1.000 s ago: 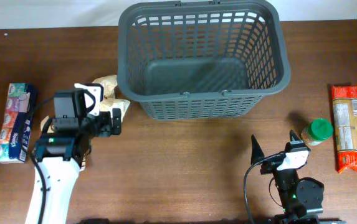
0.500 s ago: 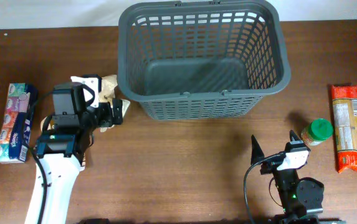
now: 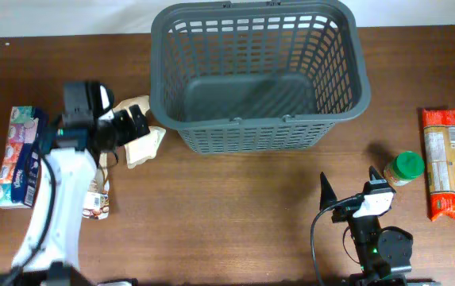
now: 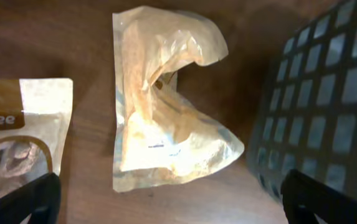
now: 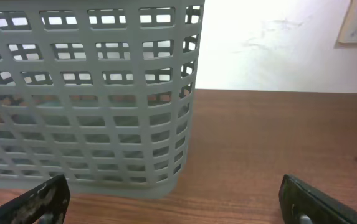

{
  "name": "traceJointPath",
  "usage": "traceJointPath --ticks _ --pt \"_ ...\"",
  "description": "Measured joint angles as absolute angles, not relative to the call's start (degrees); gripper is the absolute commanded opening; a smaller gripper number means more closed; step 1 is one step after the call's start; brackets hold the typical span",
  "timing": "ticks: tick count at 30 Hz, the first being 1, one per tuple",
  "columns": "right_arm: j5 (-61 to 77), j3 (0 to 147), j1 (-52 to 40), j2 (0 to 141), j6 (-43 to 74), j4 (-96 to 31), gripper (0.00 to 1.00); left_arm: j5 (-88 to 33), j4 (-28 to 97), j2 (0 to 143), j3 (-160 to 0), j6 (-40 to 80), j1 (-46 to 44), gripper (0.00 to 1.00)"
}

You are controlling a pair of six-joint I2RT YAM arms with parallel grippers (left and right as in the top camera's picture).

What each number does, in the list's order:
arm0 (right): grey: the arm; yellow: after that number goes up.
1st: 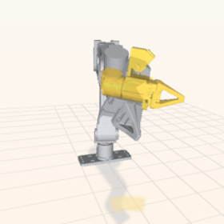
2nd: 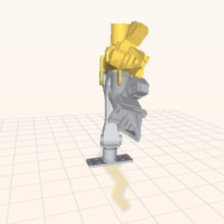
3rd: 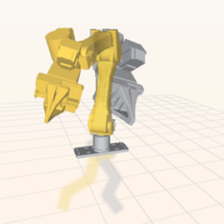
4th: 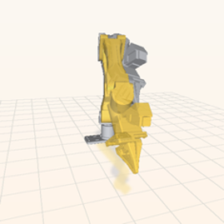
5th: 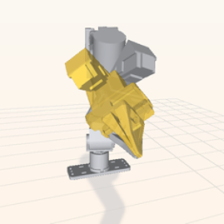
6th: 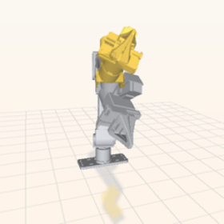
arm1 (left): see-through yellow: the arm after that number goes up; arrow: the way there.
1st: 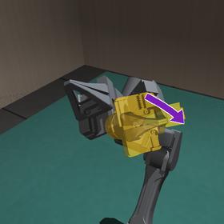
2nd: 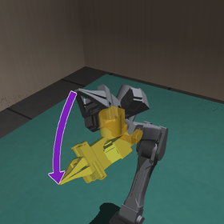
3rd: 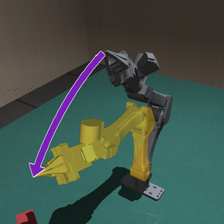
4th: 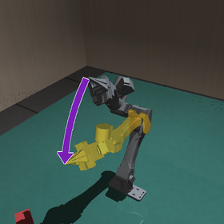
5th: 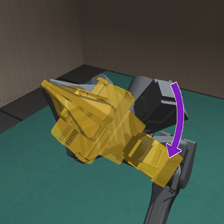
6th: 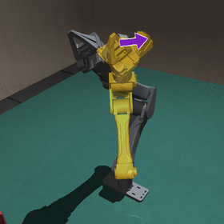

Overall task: Pack container
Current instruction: 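Reach the left gripper to the crumpled cream pouch and grasp it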

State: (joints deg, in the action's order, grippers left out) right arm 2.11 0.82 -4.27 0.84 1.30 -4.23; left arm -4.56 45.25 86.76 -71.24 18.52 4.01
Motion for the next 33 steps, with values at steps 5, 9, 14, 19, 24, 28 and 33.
traceJointPath --ticks 5,9,14,19,24,28,33 --pt "2.2 0.8 -4.3 0.8 1.3 -4.2 0.99 -6.1 48.3 94.8 -80.4 18.7 4.0 0.99" --pt "2.3 0.8 -4.3 0.8 1.3 -4.2 0.99 -8.3 48.6 99.6 -84.0 18.7 4.0 0.99" --pt "2.3 0.8 -4.3 0.8 1.3 -4.2 0.99 -9.7 49.4 104.9 -84.4 18.9 4.0 0.99" --pt "2.3 0.8 -4.3 0.8 1.3 -4.2 0.99 -10.2 49.6 109.7 -84.4 18.9 4.0 0.99" --pt "2.3 0.8 -4.3 0.8 1.3 -4.2 0.99 -10.1 48.7 112.6 -84.4 18.6 4.0 0.99" --pt "2.3 0.8 -4.3 0.8 1.3 -4.2 0.99 -10.1 48.4 114.9 -84.4 17.5 4.0 0.99" --pt "2.3 0.8 -4.3 0.8 1.2 -4.2 0.99 -9.6 48.1 117.7 -84.4 16.1 3.9 0.99"
